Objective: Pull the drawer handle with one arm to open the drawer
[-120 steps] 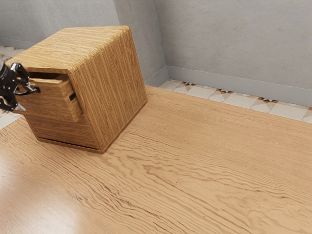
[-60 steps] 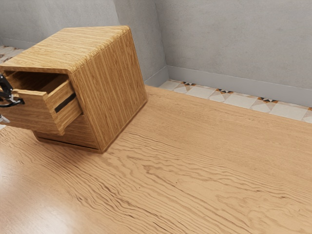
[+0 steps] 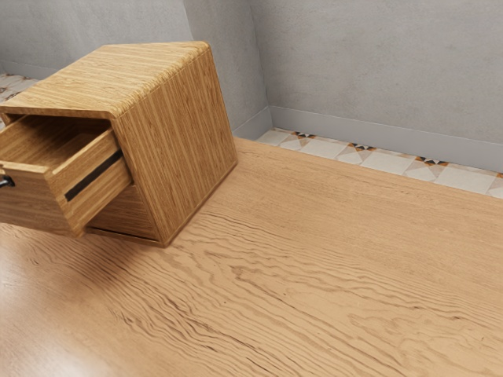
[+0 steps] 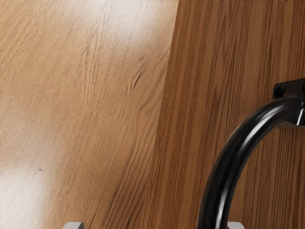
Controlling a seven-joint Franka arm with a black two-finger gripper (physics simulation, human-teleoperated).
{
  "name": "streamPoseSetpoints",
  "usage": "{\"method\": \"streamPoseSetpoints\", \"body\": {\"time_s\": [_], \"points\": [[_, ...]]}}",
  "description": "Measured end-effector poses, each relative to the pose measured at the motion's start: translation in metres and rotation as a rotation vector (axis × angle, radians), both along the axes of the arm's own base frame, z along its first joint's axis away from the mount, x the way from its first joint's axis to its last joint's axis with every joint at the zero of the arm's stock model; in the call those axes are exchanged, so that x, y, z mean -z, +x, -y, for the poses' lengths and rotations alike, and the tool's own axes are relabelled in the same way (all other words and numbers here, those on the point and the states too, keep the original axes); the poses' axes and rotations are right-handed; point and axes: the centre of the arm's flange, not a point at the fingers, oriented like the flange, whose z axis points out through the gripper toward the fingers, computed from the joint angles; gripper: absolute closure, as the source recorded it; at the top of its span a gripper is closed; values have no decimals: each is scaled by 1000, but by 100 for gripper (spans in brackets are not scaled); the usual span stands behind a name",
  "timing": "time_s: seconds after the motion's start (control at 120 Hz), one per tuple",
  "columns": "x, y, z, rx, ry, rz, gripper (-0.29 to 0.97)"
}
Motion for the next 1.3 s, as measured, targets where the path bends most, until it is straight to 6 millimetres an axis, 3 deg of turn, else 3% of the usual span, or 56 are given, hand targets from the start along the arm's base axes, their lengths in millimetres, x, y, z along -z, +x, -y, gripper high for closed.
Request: {"method": "streamPoseSetpoints", "body": {"time_s": [0.108, 0.667, 0.925, 1.175, 1.3], "points": [[2, -6, 4, -4, 2, 4, 35], [11, -76, 31, -88, 26, 56, 37], [11, -86, 40, -91, 33, 71, 37], [1, -98, 40, -59, 63, 90, 12], [-23, -101, 54, -17, 110, 117, 6]]}}
